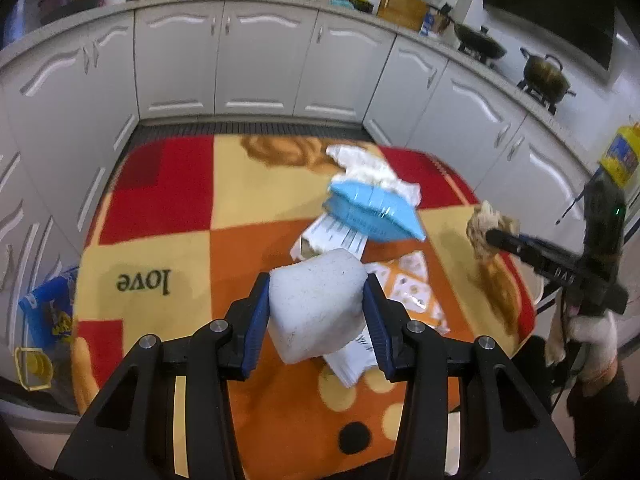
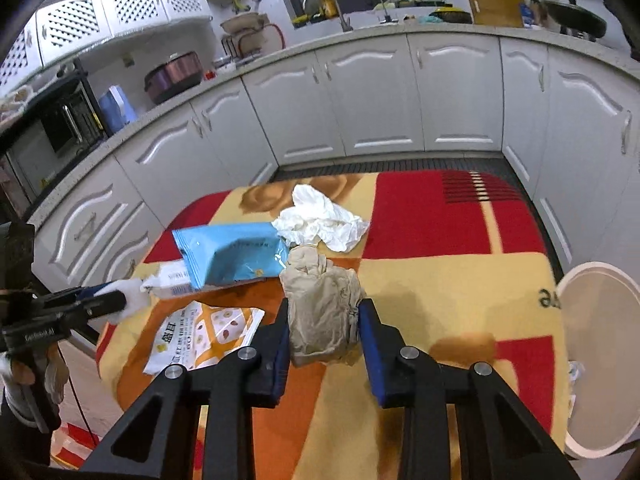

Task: Collect trash
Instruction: 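Carry the foam block and paper ball in both tools over the bucket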

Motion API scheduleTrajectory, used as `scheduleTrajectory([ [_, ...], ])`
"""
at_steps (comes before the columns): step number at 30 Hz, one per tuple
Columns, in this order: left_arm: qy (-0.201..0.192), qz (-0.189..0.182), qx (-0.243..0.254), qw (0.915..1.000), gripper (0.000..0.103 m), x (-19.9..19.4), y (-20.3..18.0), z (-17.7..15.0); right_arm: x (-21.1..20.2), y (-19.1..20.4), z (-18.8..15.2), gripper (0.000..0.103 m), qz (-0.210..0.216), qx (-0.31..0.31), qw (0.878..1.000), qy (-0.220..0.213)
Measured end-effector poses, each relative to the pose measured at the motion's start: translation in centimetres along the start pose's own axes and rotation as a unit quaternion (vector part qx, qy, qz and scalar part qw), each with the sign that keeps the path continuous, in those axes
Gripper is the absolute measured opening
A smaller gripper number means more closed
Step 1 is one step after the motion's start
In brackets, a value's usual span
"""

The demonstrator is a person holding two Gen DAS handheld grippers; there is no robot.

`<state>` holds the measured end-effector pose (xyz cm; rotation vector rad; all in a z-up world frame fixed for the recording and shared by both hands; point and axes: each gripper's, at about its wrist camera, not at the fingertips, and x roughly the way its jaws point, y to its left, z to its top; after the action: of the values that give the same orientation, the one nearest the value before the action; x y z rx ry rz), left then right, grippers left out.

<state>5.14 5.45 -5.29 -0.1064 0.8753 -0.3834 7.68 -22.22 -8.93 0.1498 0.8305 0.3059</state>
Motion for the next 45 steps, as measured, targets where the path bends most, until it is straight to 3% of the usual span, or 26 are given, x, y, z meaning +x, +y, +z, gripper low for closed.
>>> scheduleTrajectory([
  [8,-0.033,-0.035,0.030,0.9984,0.043,-2.5,-3.9,1.3,-3.4,-0.5,-0.7,0.030,-0.018,-0.002,1.000,-0.024],
  [27,0.007,-0.149,0.138,0.9792,0.043,2.9,-19.5,2.6,-10.5,-7.0,-2.8,0.030,-0.093,0.049,0.992,-0.069],
  [34,0.009,-0.165,0.152,0.9745,0.043,5.2,-23.9,3.3,-12.7,-10.4,-3.9,0.030,-0.129,0.076,0.986,-0.077],
  [45,0.024,-0.166,0.147,0.9748,0.043,9.7,-28.2,4.0,-15.9,-14.9,-5.6,0.030,-0.168,0.122,0.974,-0.088],
])
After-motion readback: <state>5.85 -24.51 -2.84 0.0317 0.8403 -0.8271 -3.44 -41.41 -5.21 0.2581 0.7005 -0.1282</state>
